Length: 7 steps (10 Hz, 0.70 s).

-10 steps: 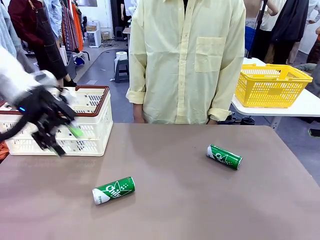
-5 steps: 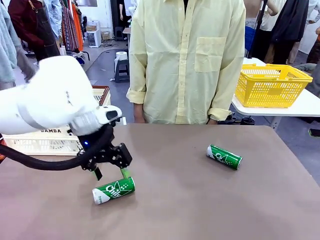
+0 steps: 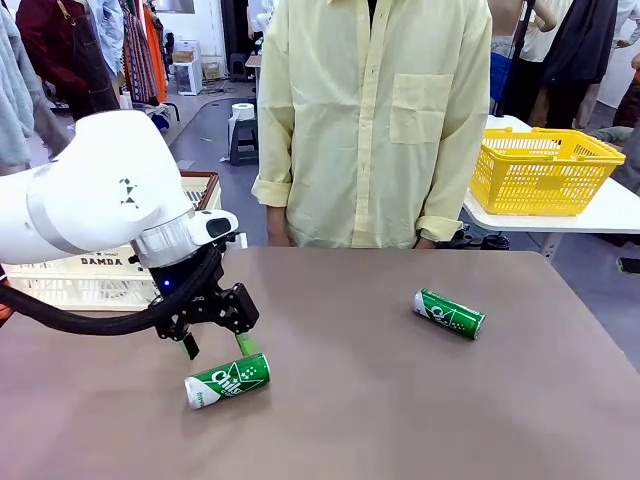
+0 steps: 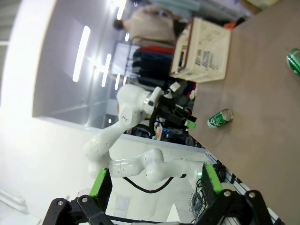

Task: Place the drinks into the Shopping basket.
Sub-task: Pick up one drink and place it into the Shopping basket.

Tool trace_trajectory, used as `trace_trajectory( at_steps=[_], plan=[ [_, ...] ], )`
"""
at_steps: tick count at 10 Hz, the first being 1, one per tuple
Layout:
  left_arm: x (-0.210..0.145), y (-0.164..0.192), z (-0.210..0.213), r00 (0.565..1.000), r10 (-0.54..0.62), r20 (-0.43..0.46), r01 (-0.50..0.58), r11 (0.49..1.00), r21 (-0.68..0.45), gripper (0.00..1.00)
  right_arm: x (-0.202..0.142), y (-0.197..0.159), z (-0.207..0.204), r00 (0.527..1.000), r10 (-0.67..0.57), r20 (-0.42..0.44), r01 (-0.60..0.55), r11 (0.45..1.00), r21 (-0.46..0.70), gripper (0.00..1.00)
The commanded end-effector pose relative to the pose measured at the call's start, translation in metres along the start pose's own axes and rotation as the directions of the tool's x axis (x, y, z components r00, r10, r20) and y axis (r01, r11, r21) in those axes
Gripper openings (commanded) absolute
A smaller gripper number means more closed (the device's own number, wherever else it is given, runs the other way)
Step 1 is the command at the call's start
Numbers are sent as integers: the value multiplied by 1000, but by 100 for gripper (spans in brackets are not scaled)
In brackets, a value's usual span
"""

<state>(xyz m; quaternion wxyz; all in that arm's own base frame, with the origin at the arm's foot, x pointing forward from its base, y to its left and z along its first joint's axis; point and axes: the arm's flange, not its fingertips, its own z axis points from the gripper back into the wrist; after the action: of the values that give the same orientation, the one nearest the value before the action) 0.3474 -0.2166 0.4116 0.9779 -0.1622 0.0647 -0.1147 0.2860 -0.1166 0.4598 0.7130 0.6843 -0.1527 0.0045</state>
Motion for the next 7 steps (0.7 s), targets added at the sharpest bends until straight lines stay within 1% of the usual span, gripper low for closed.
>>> trace_trajectory(
  at_steps=[1, 2, 3, 4, 5, 6, 7],
  plan=[
    [-2, -2, 2, 1000, -15, -1, 15, 1000, -26, 100, 1, 6, -1, 1000, -10, 12, 10, 1000, 21, 100],
    [0, 0, 0, 1000, 0, 0, 0, 1000, 0, 100, 1, 6, -1, 1000, -10, 12, 10, 1000, 21, 100],
    [0, -9, -5, 962, -273, -30, 274, 957, 97, 100, 1, 6, -1, 1000, -10, 12, 10, 1000, 21, 100],
    [0, -7, -7, 872, -479, -99, 489, 856, 168, 100, 1, 6, -1, 1000, -10, 12, 10, 1000, 21, 100],
    [0, -1, -11, 776, -606, -176, 631, 740, 234, 100, 1, 6, -1, 1000, -10, 12, 10, 1000, 21, 100],
    [0, 1, -17, 654, -728, -204, 755, 618, 218, 100, 1, 6, -1, 1000, -10, 12, 10, 1000, 21, 100],
    [2, 4, -23, 542, -812, -214, 840, 520, 157, 100, 1, 6, -1, 1000, -10, 12, 10, 1000, 21, 100]
  ],
)
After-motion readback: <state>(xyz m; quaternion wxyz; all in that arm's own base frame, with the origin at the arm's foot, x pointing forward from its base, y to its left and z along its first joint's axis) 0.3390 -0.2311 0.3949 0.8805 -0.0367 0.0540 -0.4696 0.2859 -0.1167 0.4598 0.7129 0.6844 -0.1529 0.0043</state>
